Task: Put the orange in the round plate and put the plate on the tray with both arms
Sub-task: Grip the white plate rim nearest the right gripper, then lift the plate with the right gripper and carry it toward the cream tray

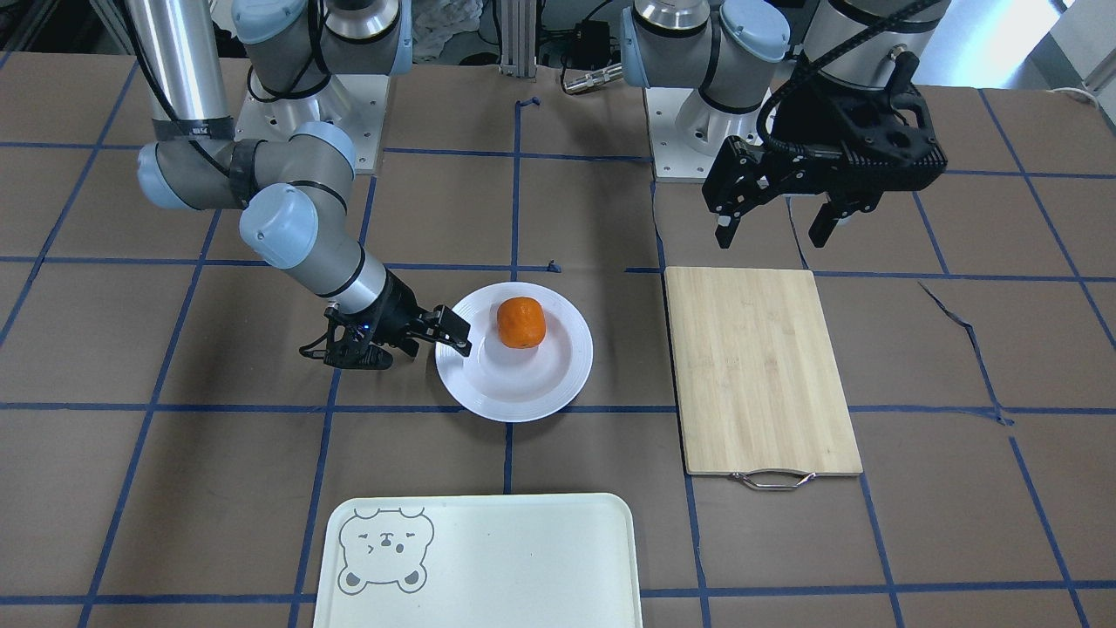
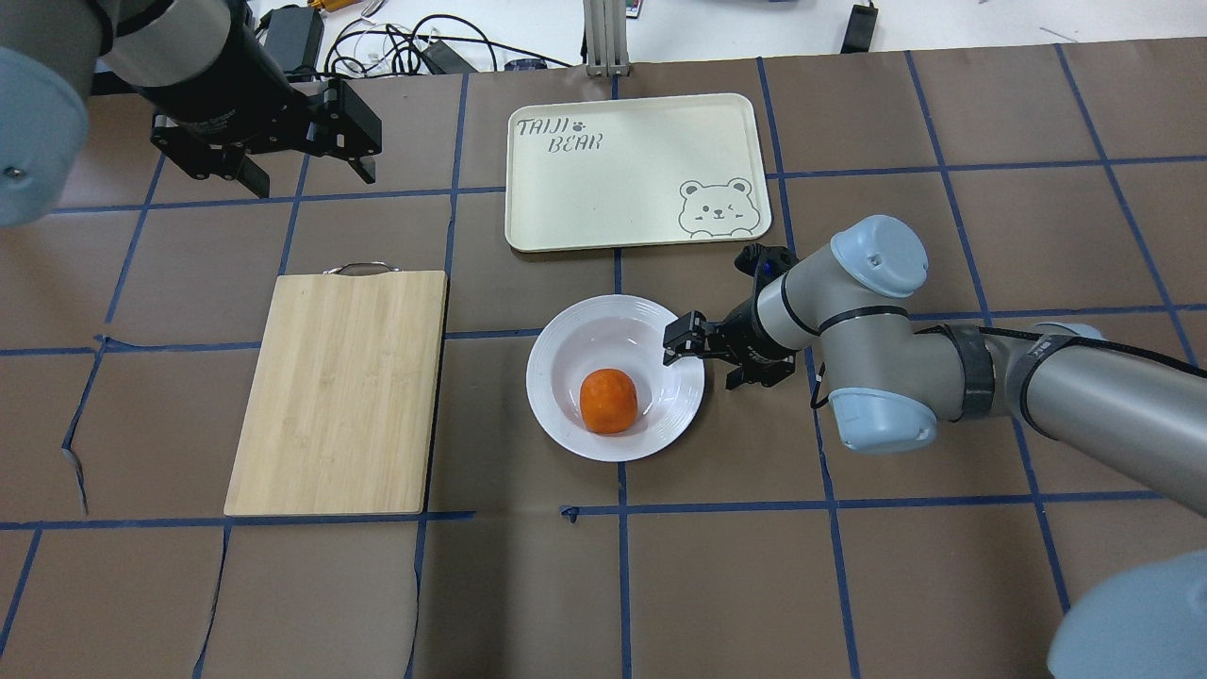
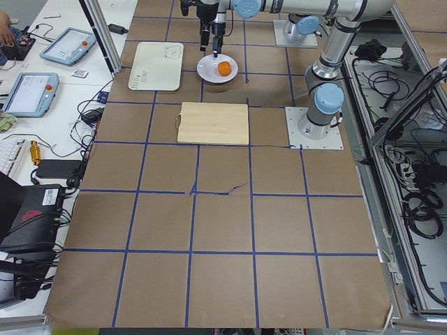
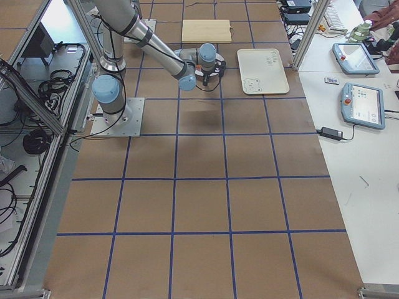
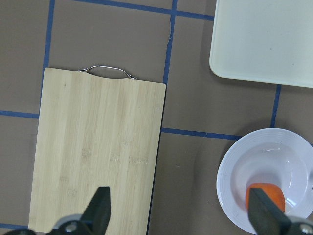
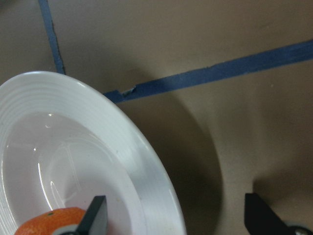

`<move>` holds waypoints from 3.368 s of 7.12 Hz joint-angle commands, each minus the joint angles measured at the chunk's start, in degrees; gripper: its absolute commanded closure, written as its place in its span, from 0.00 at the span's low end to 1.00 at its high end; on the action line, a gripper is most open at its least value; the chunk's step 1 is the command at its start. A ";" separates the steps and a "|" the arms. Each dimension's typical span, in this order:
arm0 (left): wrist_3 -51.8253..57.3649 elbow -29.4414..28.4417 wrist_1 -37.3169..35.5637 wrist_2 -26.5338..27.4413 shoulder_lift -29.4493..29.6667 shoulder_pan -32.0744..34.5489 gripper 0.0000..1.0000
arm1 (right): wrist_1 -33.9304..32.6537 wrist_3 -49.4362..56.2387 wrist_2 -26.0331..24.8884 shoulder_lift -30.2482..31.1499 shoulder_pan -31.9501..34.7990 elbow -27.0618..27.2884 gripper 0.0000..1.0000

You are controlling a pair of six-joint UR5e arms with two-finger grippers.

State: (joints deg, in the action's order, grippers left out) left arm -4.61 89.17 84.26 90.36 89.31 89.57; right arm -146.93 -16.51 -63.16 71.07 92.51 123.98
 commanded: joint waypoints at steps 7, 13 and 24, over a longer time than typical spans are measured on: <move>-1.19 -0.75 2.14 3.95 1.30 3.51 0.00 | -3.28 -5.11 -1.17 -0.58 3.29 -0.05 0.89; -1.02 -0.75 2.23 4.03 0.69 3.33 0.00 | -2.04 -5.99 -1.00 1.26 1.80 -6.54 0.91; -1.02 -0.75 2.49 4.03 0.60 2.98 0.00 | -2.31 -5.11 15.96 -16.71 -4.10 -39.26 1.00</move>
State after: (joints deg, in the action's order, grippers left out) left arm -5.63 88.42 86.62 94.40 89.91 92.61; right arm -149.47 -21.81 -49.56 59.50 88.94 93.28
